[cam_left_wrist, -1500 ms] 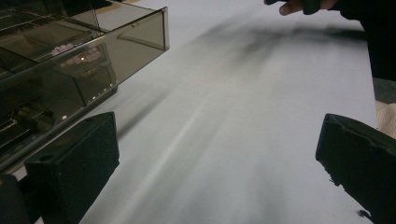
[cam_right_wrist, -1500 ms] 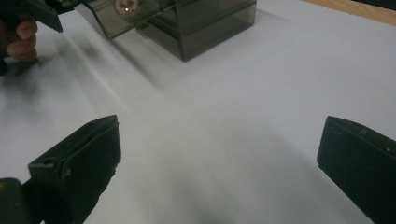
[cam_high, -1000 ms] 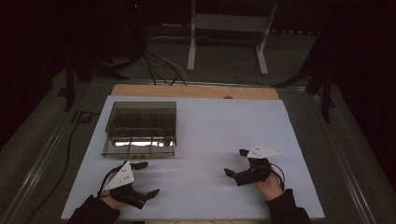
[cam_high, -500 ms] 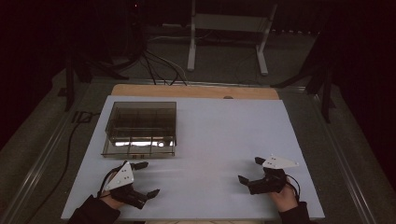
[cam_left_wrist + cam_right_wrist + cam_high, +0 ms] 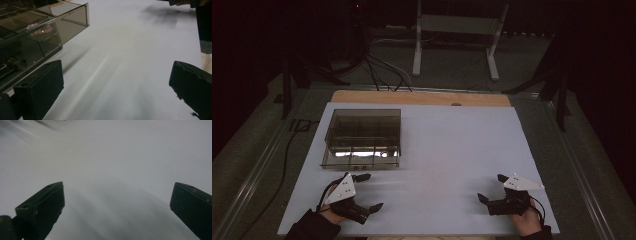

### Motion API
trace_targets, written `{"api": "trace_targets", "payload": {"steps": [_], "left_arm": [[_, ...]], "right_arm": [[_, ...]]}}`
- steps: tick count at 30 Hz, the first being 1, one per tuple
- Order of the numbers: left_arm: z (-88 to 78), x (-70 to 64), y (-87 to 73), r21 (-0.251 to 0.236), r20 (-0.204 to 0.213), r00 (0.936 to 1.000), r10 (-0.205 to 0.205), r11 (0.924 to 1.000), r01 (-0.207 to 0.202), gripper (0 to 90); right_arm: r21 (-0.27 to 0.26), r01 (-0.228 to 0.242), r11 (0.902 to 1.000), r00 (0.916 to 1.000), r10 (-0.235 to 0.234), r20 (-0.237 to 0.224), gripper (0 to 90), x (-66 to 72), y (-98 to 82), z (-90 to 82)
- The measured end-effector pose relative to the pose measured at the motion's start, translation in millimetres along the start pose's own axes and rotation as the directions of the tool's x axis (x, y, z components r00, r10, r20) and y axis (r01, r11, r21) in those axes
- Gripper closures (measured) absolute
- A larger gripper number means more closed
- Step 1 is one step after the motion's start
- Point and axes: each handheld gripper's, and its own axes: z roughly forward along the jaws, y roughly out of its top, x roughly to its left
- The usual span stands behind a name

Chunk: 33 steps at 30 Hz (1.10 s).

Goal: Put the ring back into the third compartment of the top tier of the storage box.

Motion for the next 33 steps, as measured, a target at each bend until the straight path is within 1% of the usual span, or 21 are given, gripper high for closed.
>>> {"api": "trace_targets", "payload": {"steps": [4,6,7,11,12,13,17,20,23,24,33], "left_arm": [[-0.2,0.1,-0.1,0.001,-0.002,1.0,-0.001,1.0,0.001,0.6],[-0.6,0.2,-0.1,0.0,-0.001,1.0,-0.001,1.0,0.001,0.6],[-0.8,0.1,-0.1,-0.001,-0.001,1.0,-0.001,1.0,0.001,0.6],[-1.0,0.4,-0.4,-0.001,-0.003,1.0,-0.004,1.0,0.004,0.6],[-0.8,0.5,-0.4,0.0,-0.003,1.0,-0.004,1.0,0.004,0.6],[-0.6,0.4,-0.4,0.001,-0.002,1.0,-0.005,1.0,0.005,0.6],[-0.4,-0.3,-0.3,0.001,-0.002,1.0,-0.002,1.0,0.002,0.6],[-0.2,-0.6,-0.2,0.002,-0.003,1.0,0.003,1.0,-0.003,0.6],[0.2,-0.4,-0.4,0.003,-0.002,1.0,0.0,1.0,0.0,0.6],[0.3,-0.5,-0.5,0.004,-0.003,1.0,0.0,1.0,0.0,0.6],[0.8,-0.1,-0.6,0.004,-0.002,1.0,-0.005,1.0,0.005,0.6]], "right_arm": [[0.009,-0.006,0.9999,0.9999,0.006,0.013,0.0,0.1,-4.4,-2.6],[0.012,-0.021,0.9997,0.9995,0.021,0.024,0.0,-0.9,-8.1,-6.1],[0.012,-0.021,0.9997,0.9995,0.021,0.024,0.0,-0.9,-8.1,-6.1],[-0.004,-0.056,0.9984,0.9973,0.056,0.047,0.0,-5.5,-12.4,-11.0],[-0.004,-0.056,0.9984,0.9973,0.056,0.047,0.0,-5.5,-12.4,-11.0],[-0.009,-0.065,0.9978,0.9966,0.066,0.05,0.0,-6.6,-12.3,-11.2],[-0.022,-0.056,0.9982,0.9966,0.057,0.06,0.0,-6.7,-11.4,-10.6],[-0.034,-0.056,0.9979,0.9974,0.057,0.044,0.0,-6.0,-10.7,-10.6],[-0.04,-0.045,0.9982,0.998,0.047,0.043,0.0,-5.2,-10.3,-10.8],[-0.038,-0.044,0.9983,0.9983,0.046,0.037,0.0,-5.0,-10.5,-10.3],[-0.032,-0.037,0.9988,0.9987,0.038,0.034,0.0,-4.1,-11.0,-8.0]]}}
